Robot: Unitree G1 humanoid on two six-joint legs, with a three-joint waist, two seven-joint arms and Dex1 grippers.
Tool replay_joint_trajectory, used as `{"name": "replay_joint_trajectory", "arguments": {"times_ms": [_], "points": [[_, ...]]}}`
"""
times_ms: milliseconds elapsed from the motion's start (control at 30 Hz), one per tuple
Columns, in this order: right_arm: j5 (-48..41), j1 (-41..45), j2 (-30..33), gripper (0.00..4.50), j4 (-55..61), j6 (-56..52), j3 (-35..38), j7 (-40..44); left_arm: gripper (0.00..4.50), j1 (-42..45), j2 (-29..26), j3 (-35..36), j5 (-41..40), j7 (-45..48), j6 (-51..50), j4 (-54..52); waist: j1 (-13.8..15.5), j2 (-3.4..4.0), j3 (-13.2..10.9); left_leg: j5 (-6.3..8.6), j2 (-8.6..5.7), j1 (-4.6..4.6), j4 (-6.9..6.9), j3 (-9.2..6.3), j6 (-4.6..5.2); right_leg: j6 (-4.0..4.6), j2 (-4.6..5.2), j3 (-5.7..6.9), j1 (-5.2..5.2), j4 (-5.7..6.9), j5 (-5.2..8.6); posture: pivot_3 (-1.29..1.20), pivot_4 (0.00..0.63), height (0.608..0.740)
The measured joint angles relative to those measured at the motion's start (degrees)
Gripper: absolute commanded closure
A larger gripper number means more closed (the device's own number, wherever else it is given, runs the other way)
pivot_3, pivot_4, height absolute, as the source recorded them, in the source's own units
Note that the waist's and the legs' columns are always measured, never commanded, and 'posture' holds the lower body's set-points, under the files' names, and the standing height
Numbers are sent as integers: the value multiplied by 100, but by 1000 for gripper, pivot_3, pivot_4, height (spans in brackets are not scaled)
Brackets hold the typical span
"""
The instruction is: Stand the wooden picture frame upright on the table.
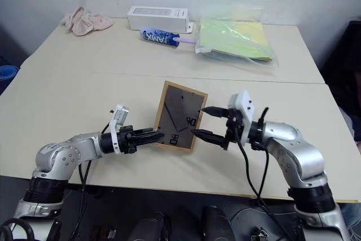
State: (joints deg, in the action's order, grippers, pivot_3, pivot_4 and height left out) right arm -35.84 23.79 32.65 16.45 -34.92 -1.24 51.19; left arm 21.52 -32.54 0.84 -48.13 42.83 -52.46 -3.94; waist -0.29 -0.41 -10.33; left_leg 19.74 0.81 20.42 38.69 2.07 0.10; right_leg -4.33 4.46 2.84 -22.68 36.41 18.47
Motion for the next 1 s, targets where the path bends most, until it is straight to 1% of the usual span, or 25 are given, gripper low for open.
{"name": "replay_joint_trajectory", "arguments": {"times_ms": [67,167,267,400,567,700,800,867,933,967,1000], "points": [[30,236,-224,47,-133,-147,-165,-130,3218,-25,-1,-47,126,112,143,-44,3,0,0,0,-1,3,-3,1,3,0,1,0,-3,-1,0,0,150,740],[84,417,-385,47,-234,-221,-358,-177,3218,-49,11,-79,190,150,212,-88,8,0,0,1,-1,6,-3,0,8,0,4,1,-4,-1,0,0,150,740],[147,509,-414,47,-240,-264,-535,-75,3218,-50,45,-69,220,147,212,-88,10,0,0,3,-2,6,-3,-1,11,-1,4,2,-3,-1,-1,0,150,740],[140,505,-410,47,-242,-269,-563,85,3218,-47,134,0,209,111,107,-88,17,0,0,4,-3,8,-2,-1,15,-2,6,2,-3,-1,-1,0,150,740],[5,170,4,47,30,-107,-459,707,3218,-28,236,183,34,-18,-276,-58,20,-1,-1,7,-3,15,-3,-5,20,-4,6,7,-2,-1,-2,0,150,740],[75,-182,249,47,124,426,-260,1033,3218,34,282,279,-138,-87,-666,-14,16,-1,-1,7,-3,15,-5,-5,20,-4,5,7,-3,-15,-2,0,150,740],[407,-318,218,47,79,1209,-172,1092,3218,91,352,457,-380,-266,-1095,40,-10,-2,-2,6,-1,14,-6,-3,17,-4,1,6,-4,-12,-2,0,150,740],[718,-347,143,47,-104,2031,-39,1139,3218,312,368,724,-694,-538,-1780,258,5,-4,-2,4,-2,13,-4,-4,14,-5,-1,8,-5,-8,-2,0,150,740],[1192,-372,119,47,-466,3254,115,1241,3218,730,357,1139,-1047,-912,-2905,738,9,-6,-4,4,-5,13,-2,-3,15,-6,-2,8,-4,-2,-2,0,150,740],[1361,-377,123,47,-616,3695,169,1293,3218,865,323,1238,-1140,-1022,-3249,882,8,-6,-4,5,-6,14,-3,-2,16,-6,-2,8,-4,6,-3,0,150,740],[1633,-377,161,47,-863,4396,176,1375,3218,1021,201,1259,-1367,-1151,-3600,1137,7,-6,-4,5,-7,13,-6,-2,16,-7,-2,7,-4,8,-3,0,150,740]]}}
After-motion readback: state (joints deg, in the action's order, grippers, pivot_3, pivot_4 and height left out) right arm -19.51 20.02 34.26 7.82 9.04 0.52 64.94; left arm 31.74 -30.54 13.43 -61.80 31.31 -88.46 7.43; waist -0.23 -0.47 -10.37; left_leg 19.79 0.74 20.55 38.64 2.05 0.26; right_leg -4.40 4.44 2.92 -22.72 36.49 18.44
